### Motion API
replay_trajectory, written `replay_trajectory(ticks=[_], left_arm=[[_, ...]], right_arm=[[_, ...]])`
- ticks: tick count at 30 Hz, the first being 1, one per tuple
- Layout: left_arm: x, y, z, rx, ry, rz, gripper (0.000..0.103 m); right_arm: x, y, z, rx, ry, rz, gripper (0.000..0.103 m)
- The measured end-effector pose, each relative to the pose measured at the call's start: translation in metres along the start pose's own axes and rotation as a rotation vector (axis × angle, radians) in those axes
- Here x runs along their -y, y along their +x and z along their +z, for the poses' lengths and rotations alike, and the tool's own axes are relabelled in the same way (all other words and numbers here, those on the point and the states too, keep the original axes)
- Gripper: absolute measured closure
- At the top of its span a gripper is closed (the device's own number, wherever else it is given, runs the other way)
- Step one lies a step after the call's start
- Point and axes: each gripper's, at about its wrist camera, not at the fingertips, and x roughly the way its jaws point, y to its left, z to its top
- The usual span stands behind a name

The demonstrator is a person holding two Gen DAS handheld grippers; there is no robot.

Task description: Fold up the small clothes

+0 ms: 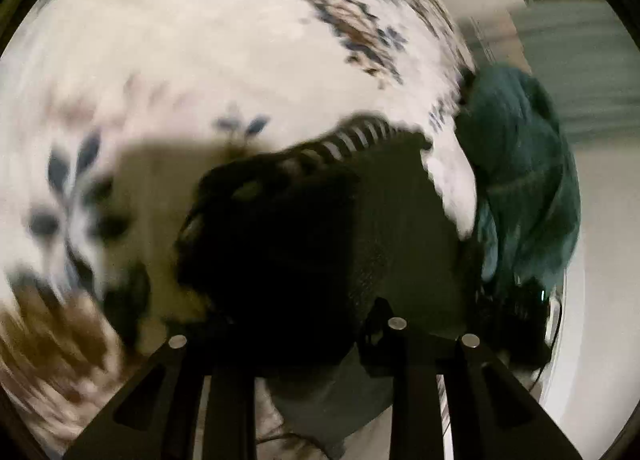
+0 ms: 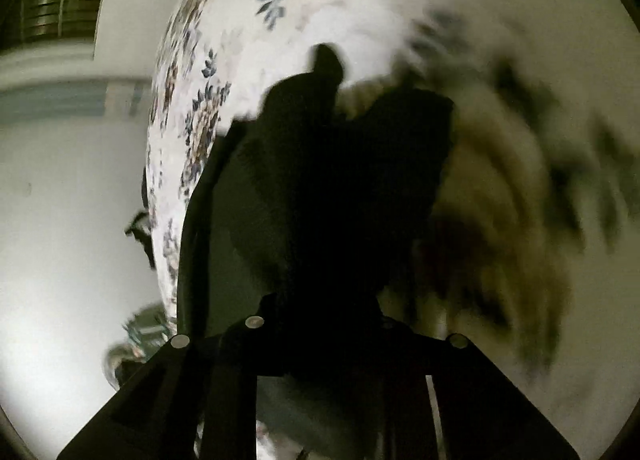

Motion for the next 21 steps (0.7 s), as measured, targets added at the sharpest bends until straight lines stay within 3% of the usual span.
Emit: replay_trajectory(ticks=[4,6,8,9,10,11,12,15,16,17,21], left_arm=[[0.018,0.011,0.035,-0.178,0.166,0.013,0.078],[0.017,0.035,0.041,-0.278,0.232,0.085,0.067],[0.014,0.053,0.037,-0.321,0.261,0.175,0.057],[0.014,0.052,0.034,-0.304,0.269,0.195,0.046],[0.015,0.047,0.03,-0.27,0.273,0.216,0.039],[0.017,0.038,0.025,-0.224,0.276,0.237,0.026],[0.018,0.024,0.016,-0.184,0.274,0.254,0.018],[0.013,-0.026,-0.016,-0.058,0.247,0.321,0.015],[0.007,-0.038,-0.024,-0.027,0.23,0.34,0.014],[-0.004,-0.056,-0.039,0.01,0.203,0.384,0.006],[-0.054,-0.073,-0.091,0.03,0.119,0.55,0.003]], right_arm=[[0.018,-0.024,-0.109,0.002,0.116,-0.05,0.084],[0.028,-0.016,-0.158,-0.026,0.157,-0.073,0.084],[0.04,0.0,-0.178,-0.048,0.187,-0.091,0.076],[0.045,0.006,-0.182,-0.042,0.173,-0.145,0.07],[0.048,0.007,-0.182,-0.041,0.162,-0.172,0.056],[0.051,0.005,-0.18,-0.044,0.151,-0.179,0.047],[0.052,0.0,-0.179,-0.045,0.144,-0.185,0.043],[0.048,-0.031,-0.181,-0.032,0.096,-0.201,0.042],[0.044,-0.044,-0.182,-0.02,0.067,-0.227,0.037],[0.038,-0.056,-0.182,0.002,0.037,-0.254,0.03],[0.02,-0.087,-0.149,0.066,-0.098,-0.316,0.021]])
